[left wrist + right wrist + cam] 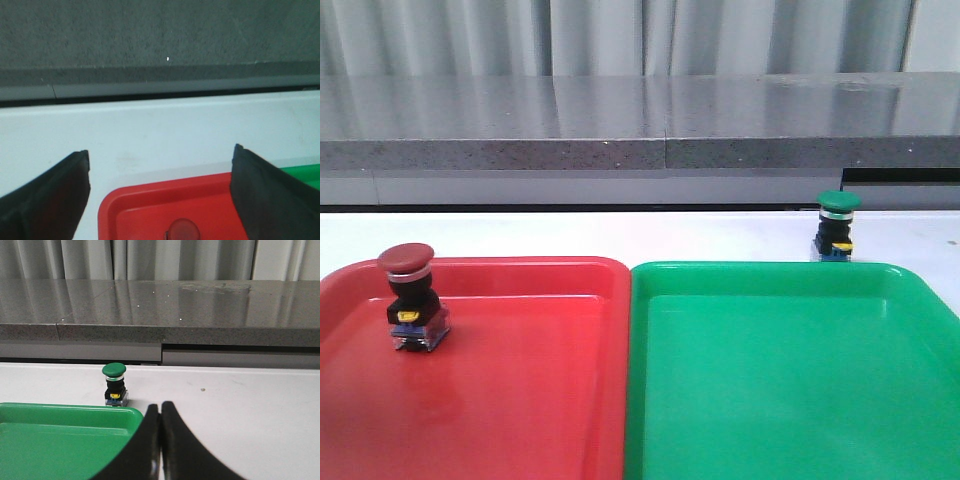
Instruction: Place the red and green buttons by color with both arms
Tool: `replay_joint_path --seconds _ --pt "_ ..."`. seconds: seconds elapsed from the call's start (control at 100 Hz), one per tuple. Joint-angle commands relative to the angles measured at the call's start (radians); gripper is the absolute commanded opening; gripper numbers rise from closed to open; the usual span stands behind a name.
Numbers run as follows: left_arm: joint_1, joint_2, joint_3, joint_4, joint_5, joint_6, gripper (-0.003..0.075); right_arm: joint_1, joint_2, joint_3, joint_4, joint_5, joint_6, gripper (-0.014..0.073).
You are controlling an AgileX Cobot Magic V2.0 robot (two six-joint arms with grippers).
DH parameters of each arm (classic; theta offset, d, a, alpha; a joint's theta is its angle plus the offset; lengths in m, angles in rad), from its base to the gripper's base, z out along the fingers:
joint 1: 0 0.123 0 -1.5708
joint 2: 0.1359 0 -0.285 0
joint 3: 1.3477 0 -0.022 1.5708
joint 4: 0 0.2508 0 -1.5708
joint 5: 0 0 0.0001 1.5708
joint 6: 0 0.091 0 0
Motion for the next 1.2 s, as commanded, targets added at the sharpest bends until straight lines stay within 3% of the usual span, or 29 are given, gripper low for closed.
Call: replay_joint_path --seconds 0.0,0.28,0.39,0.56,0.77,1.19 --pt "0.004 -0.076 -0.018 0.010 -0.057 -0.007 0.0555 -0.008 -0.016 -0.013 -0.001 -0.071 -0.003 -0.0067" --pt "0.004 -0.306 0.137 0.035 -0.092 -0.007 0.0552 -0.008 -0.016 -0.013 -0.001 -0.071 -0.003 -0.0067" --pt "0.004 -0.397 0.208 0.042 -0.096 -0.007 0.0501 -0.008 -0.016 -0.013 -0.001 -0.071 -0.003 -0.0067" --pt "0.004 -0.507 0.308 0.042 -0.096 -0.007 0.0314 -0.008 -0.016 -0.013 -0.001 -0.071 -0.003 -0.0067" --pt "0.004 -0.593 0.378 0.042 -0.096 -0.007 -0.0015 -0.008 -0.016 -0.013 -0.001 -0.071 -0.003 -0.0067" --pt "0.004 -0.599 0.382 0.042 -0.096 -0.007 -0.0019 -0.008 -0.016 -0.013 -0.001 -0.071 -0.003 -0.0067"
